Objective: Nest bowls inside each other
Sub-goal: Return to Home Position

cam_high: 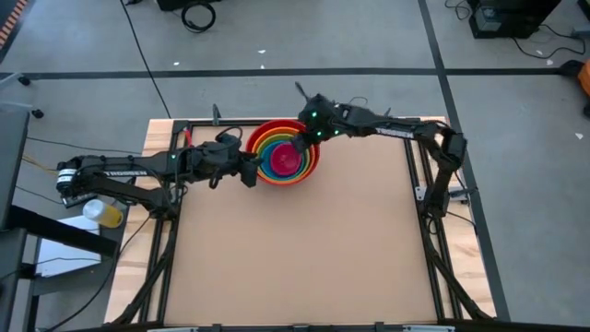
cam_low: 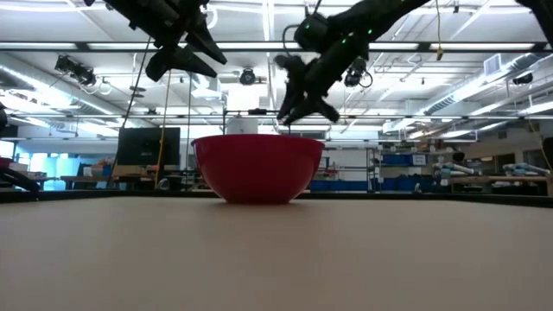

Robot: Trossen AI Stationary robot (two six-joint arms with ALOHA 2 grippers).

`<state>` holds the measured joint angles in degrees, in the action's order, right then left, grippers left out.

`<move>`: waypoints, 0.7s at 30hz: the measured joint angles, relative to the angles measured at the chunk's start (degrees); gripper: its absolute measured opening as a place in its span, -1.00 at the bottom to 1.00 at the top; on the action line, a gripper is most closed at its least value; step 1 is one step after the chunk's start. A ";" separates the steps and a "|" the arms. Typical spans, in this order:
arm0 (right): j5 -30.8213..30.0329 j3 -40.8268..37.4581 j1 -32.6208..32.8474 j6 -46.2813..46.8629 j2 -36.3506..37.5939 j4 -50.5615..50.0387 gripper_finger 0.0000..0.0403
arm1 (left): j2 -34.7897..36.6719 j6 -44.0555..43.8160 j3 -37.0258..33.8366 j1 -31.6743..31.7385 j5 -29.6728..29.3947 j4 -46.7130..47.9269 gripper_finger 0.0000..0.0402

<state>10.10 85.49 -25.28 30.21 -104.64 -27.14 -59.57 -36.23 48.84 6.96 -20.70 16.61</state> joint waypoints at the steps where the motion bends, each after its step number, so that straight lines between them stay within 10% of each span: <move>1: 1.78 0.00 -0.27 -1.40 1.12 0.03 -0.55 | 0.25 0.28 0.00 0.00 0.00 -0.03 -0.19; 13: 1.66 -3.26 10.50 -10.95 19.73 -2.44 -0.65 | 17.75 14.56 -3.10 -2.22 2.96 -0.02 -0.51; 21: 0.76 -28.09 19.05 -13.89 37.59 27.35 -0.92 | 30.10 11.46 -24.17 -3.97 2.39 -16.92 -0.78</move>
<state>10.87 57.41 -6.23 16.32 -67.05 0.21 -29.46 -24.77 24.67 2.99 -18.31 -0.31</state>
